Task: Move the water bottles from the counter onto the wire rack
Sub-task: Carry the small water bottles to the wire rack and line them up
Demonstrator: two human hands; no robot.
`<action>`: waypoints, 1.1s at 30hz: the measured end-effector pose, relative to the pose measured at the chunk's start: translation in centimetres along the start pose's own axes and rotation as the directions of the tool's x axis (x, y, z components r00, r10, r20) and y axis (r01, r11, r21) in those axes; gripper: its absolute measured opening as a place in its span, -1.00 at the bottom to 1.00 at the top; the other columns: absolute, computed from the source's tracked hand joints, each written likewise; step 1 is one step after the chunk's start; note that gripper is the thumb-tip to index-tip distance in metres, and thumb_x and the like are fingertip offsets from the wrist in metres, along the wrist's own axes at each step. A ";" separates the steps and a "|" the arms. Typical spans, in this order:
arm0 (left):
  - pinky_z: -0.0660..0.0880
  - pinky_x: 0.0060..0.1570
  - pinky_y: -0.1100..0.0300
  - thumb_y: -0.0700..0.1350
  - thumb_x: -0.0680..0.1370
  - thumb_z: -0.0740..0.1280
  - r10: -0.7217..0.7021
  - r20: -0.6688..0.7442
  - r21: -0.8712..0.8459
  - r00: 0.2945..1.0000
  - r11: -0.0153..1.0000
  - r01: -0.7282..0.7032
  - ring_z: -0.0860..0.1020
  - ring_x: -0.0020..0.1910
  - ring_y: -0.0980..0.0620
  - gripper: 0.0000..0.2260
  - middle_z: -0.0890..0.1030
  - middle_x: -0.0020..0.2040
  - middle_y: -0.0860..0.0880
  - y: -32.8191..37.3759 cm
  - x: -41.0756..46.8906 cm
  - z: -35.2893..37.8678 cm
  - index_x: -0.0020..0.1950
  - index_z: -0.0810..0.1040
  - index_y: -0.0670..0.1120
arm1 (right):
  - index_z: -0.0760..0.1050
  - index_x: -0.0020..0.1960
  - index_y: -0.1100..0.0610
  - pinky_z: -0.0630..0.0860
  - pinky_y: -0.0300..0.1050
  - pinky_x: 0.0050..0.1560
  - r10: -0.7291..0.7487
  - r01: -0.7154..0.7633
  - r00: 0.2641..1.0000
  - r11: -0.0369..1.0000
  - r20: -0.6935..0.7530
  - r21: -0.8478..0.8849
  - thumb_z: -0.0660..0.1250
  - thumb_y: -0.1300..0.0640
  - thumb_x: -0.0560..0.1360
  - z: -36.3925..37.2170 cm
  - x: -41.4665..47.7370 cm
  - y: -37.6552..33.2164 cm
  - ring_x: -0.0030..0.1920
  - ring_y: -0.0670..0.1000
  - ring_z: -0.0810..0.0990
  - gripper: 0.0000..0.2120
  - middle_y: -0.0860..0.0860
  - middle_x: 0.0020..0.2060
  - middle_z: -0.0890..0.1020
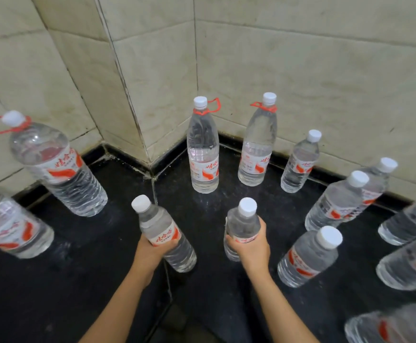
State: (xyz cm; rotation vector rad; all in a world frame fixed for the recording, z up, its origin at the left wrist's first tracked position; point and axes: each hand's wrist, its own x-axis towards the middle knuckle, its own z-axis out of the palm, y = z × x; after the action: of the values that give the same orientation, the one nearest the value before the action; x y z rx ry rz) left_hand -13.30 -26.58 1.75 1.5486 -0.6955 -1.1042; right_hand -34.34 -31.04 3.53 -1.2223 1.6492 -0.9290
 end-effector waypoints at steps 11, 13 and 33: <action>0.53 0.06 0.02 -0.04 0.02 0.56 0.040 0.128 0.109 0.991 0.993 -0.054 0.61 -0.01 -0.06 -0.23 0.63 0.04 -0.13 -1.3 -5.7 0.9 0.20 0.45 -0.15 | 0.33 0.26 -0.01 0.42 -0.07 0.11 0.028 -0.036 0.992 0.998 -0.125 -0.059 0.52 0.12 0.25 0.0 -8.4 1.0 0.14 0.09 0.54 -0.35 -0.03 0.09 0.57; 0.54 0.00 0.04 -0.17 0.12 0.54 0.019 0.180 0.079 0.983 0.996 -0.034 0.62 -0.06 -0.06 -0.37 0.63 0.02 -0.17 -1.5 -6.5 0.0 0.16 0.47 -0.16 | 0.34 0.22 -0.04 0.43 -0.05 0.12 0.031 -0.036 0.981 0.999 -0.189 -0.025 0.53 0.14 0.24 -0.3 -10.7 1.2 0.11 0.07 0.55 -0.37 -0.07 0.01 0.55; 0.50 -0.05 0.10 -0.40 0.26 0.51 0.023 0.713 0.143 0.701 0.974 -0.177 0.58 -0.09 -0.02 -0.53 0.60 -0.04 -0.09 -1.8 -21.5 1.2 0.03 0.42 -0.07 | 0.33 0.09 0.08 0.38 -0.41 -0.23 0.101 -0.009 0.745 0.990 -0.660 0.141 0.52 0.37 0.23 -9.2 -33.4 6.0 -0.13 -0.04 0.52 -0.44 -0.06 -0.14 0.53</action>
State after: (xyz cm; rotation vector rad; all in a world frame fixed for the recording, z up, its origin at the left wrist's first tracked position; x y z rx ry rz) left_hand -23.22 -7.89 6.25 1.1879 -1.4400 -1.6027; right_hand -39.81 3.35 8.12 -0.7704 2.1139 -1.5348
